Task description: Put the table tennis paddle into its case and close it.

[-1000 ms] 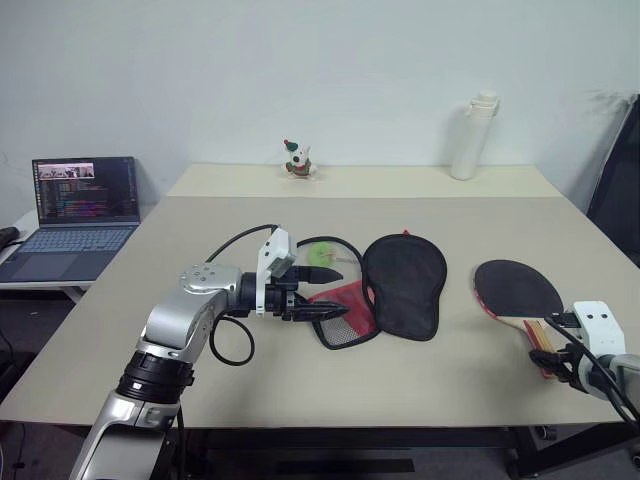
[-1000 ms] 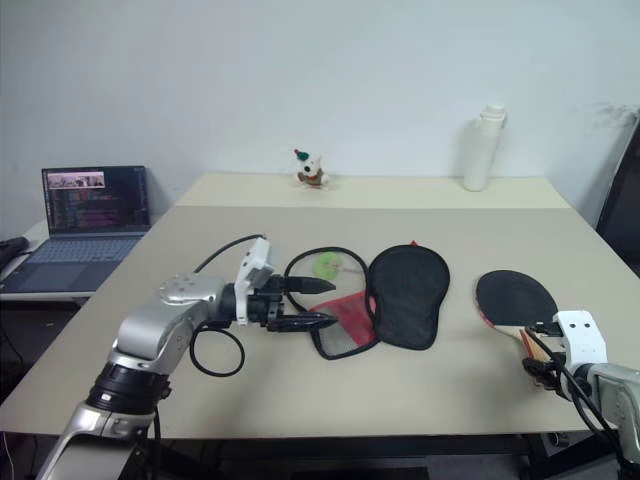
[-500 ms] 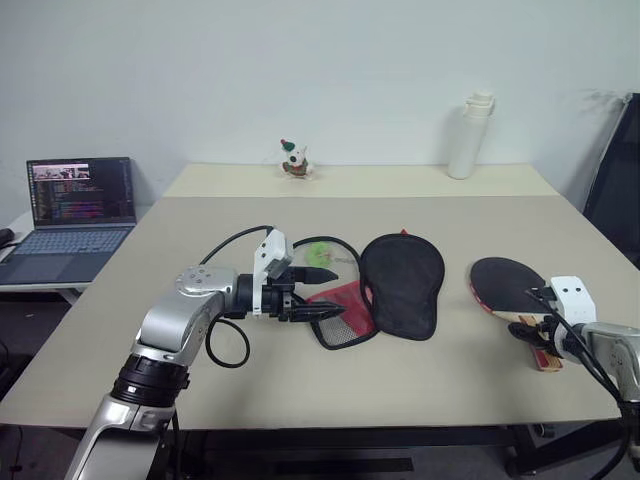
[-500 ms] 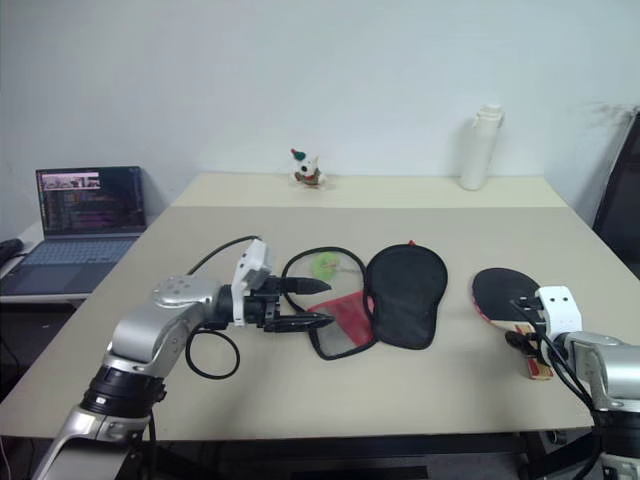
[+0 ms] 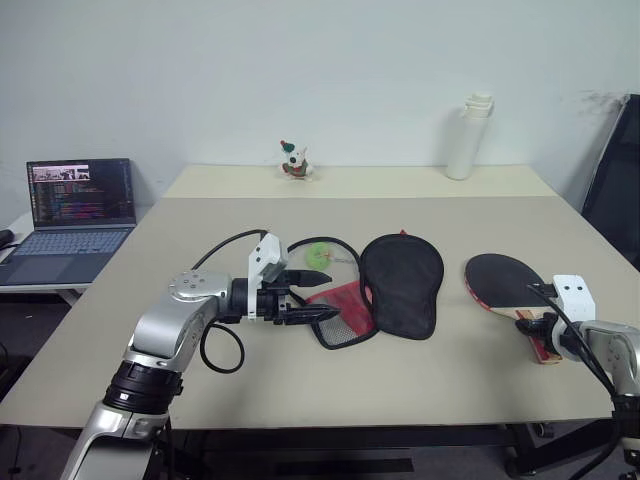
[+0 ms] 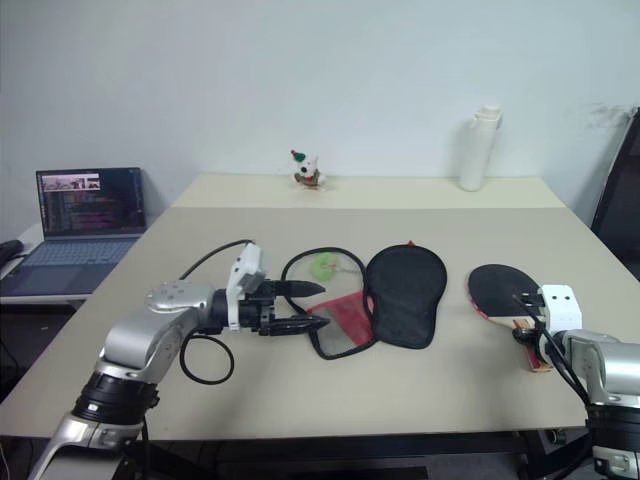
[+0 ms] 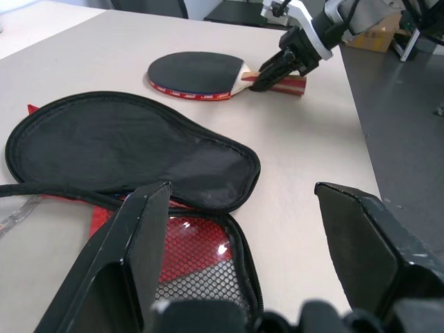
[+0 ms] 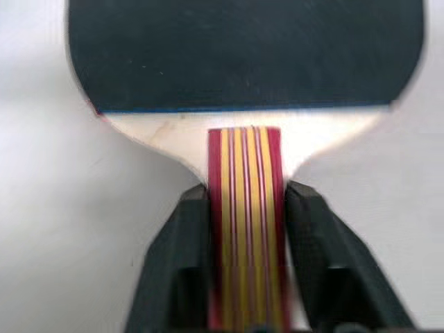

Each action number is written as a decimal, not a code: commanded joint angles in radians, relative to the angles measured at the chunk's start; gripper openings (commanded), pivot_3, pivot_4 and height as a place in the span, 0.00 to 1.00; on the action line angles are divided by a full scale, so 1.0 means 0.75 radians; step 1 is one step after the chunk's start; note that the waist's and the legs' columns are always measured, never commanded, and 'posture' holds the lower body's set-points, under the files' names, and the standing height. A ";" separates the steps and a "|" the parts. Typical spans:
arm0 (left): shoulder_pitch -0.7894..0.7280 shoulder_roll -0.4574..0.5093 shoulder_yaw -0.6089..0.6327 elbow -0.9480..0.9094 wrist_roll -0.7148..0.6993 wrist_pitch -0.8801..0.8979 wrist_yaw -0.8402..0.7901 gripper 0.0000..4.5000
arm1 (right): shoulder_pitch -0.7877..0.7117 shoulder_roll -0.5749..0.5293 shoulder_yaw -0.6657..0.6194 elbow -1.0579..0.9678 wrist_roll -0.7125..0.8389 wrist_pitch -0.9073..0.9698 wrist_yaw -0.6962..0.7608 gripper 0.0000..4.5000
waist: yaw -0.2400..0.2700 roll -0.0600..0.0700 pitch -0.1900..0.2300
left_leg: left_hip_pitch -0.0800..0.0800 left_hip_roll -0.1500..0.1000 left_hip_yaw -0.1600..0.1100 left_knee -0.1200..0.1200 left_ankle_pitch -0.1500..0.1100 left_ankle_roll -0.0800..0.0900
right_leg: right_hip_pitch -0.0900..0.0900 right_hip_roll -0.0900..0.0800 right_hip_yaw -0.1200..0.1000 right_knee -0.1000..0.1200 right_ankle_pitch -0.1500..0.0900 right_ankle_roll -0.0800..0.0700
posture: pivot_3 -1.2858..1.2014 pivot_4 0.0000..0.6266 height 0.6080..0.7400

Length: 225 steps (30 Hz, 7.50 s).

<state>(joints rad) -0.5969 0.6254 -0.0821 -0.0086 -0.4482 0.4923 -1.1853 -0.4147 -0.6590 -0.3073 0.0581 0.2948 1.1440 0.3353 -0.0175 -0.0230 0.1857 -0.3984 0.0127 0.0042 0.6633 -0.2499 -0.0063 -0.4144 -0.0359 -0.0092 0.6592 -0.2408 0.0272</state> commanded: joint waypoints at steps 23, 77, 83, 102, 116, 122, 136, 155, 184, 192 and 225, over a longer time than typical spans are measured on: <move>0.098 0.056 0.104 -0.115 -0.039 0.004 0.098 0.81 | -0.385 0.862 -0.004 -0.536 0.028 0.280 -0.500 0.24 | -0.012 0.002 0.001 | -0.006 0.001 0.000 -0.003 0.000 0.000 | -0.009 -0.001 0.000 0.003 0.003 -0.007 | 0.52 0.24 1.00; 0.086 0.066 0.104 0.209 0.198 -0.130 0.343 0.81 | -0.169 0.325 0.242 -0.797 0.422 0.160 0.207 1.00 | -0.014 0.002 0.002 | -0.005 0.001 -0.002 -0.003 0.000 0.000 | -0.007 -0.001 -0.002 0.000 0.000 -0.001 | 0.52 0.24 1.00; 0.023 0.063 0.074 0.437 0.287 -0.206 0.346 0.52 | -0.282 0.078 0.099 -0.801 0.599 0.193 0.362 1.00 | -0.014 0.001 0.002 | -0.004 0.001 -0.001 -0.003 0.000 0.000 | -0.007 -0.001 -0.002 0.002 0.000 -0.001 | 0.52 0.24 1.00; -0.270 -0.252 -0.014 1.000 0.482 -0.413 0.448 0.01 | -0.229 -0.032 0.106 -0.791 0.624 0.119 0.337 1.00 | 0.024 -0.001 0.002 | -0.006 -0.001 -0.001 -0.001 0.000 0.000 | -0.007 -0.003 -0.002 0.001 0.000 0.000 | 0.52 0.24 1.00; -0.814 -0.613 -0.075 1.522 0.614 -0.690 0.473 0.01 | -0.116 -0.267 -0.034 -0.751 0.623 0.075 0.400 1.00 | 0.040 -0.003 0.003 | -0.015 -0.004 -0.001 0.001 0.000 0.000 | -0.009 -0.003 -0.007 -0.005 0.004 -0.002 | 0.52 0.24 1.00; -0.937 -0.762 -0.073 1.694 0.681 -0.748 0.576 0.01 | -0.030 -0.366 -0.144 -0.777 0.660 0.104 0.408 1.00 | 0.023 -0.003 0.003 | -0.018 -0.004 -0.001 0.000 -0.002 0.003 | -0.009 -0.001 -0.005 -0.015 0.008 0.001 | 0.52 0.24 1.00; -0.840 -0.655 0.120 1.605 0.546 -0.811 0.405 0.01 | -0.097 -0.093 0.040 -0.619 0.576 0.036 0.188 1.00 | 0.013 -0.003 0.003 | -0.015 -0.002 0.000 0.000 -0.002 0.003 | -0.010 0.000 -0.002 -0.012 0.009 0.001 | 0.52 0.24 1.00; -0.203 -0.313 0.191 0.465 0.291 -0.264 0.301 0.01 | -0.315 0.226 0.255 0.228 0.118 -0.407 0.023 1.00 | 0.023 -0.002 0.002 | -0.015 -0.002 0.000 0.004 -0.002 0.003 | -0.009 -0.004 -0.001 -0.008 0.011 -0.001 | 0.52 0.24 1.00; -0.142 -0.198 0.142 0.335 0.209 -0.202 0.188 0.00 | -0.345 0.452 0.161 0.206 0.266 -0.146 0.023 0.00 | -0.014 -0.001 0.002 | -0.004 0.000 0.003 0.002 -0.001 0.003 | -0.007 -0.002 0.002 0.004 0.011 -0.002 | 0.52 0.24 1.00; -0.050 -0.079 0.133 0.216 0.148 -0.124 0.054 0.00 | -0.302 0.523 0.198 0.089 0.320 -0.010 0.032 0.00 | -0.020 -0.001 0.002 | -0.004 0.001 0.003 0.001 -0.001 0.003 | -0.008 -0.001 0.002 0.004 0.011 -0.002 | 0.52 0.24 1.00; 0.143 0.038 0.074 -0.044 0.018 0.037 -0.022 0.00 | 0.112 0.469 0.044 -0.639 0.452 0.489 -0.087 0.24 | -0.015 -0.001 0.002 | -0.004 0.001 0.001 0.000 -0.002 0.003 | -0.007 0.000 0.001 0.003 0.005 0.001 | 0.52 0.24 1.00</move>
<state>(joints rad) -0.4849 0.6457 -0.0379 -0.0106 -0.4302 0.5350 -1.2091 -0.3423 -0.2933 -0.2513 -0.3906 0.6538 1.5271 0.2908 -0.0286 -0.0237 0.1870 -0.4014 0.0131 0.0048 0.6629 -0.2511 -0.0041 -0.4197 -0.0363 -0.0087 0.6613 -0.2370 0.0279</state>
